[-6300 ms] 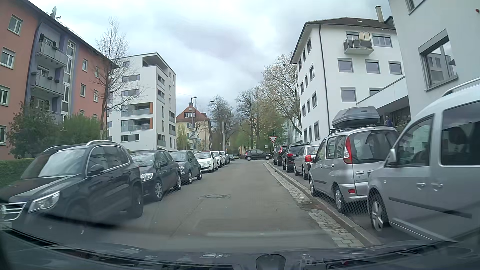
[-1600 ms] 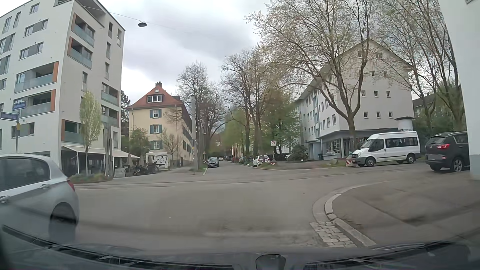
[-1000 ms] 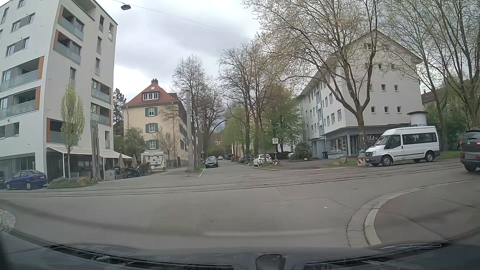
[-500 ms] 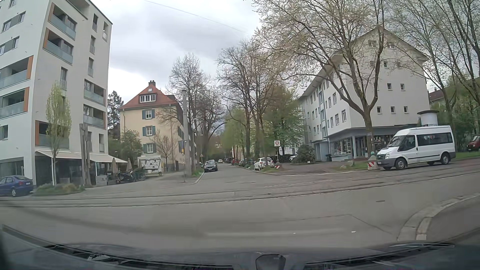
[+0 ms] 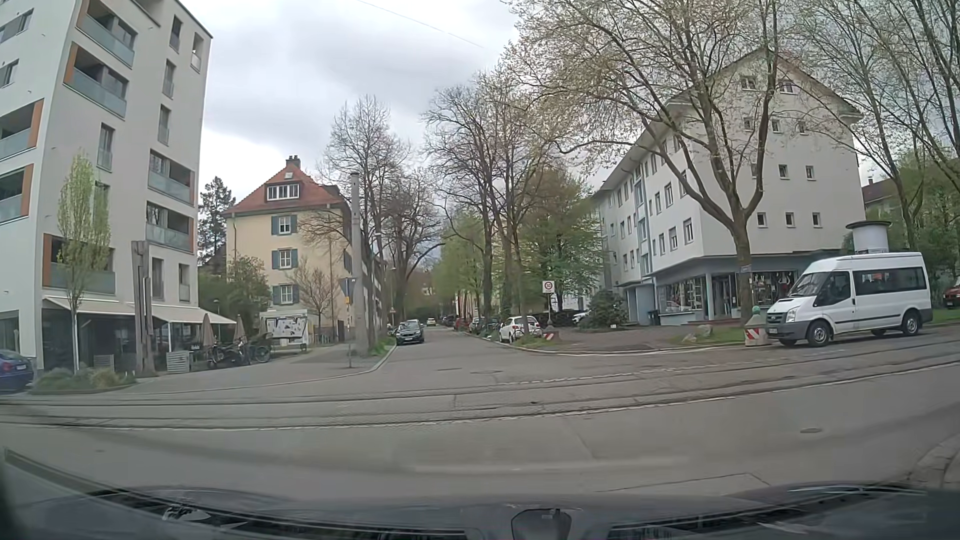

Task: Follow the waypoints while adhering to traffic rules and regulations

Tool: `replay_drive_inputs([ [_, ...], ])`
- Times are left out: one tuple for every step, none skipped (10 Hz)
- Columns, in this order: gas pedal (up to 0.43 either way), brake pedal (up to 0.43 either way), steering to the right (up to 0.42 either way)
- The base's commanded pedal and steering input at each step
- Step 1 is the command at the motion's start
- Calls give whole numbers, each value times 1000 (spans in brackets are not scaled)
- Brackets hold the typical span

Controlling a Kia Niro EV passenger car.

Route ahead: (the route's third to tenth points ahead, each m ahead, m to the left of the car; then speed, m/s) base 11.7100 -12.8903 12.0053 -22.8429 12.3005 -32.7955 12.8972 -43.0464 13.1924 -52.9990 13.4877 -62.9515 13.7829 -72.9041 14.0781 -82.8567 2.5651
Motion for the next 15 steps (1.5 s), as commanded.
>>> replay_drive_inputs([
  [0,128,108],
  [0,110,134],
  [0,85,156],
  [0,55,187],
  [0,37,219],
  [0,24,254],
  [0,6,294],
  [0,0,336],
  [0,0,364],
  [0,0,380],
  [0,0,389],
  [0,0,402],
  [0,0,414],
  [0,0,432],
  [0,0,450],
])
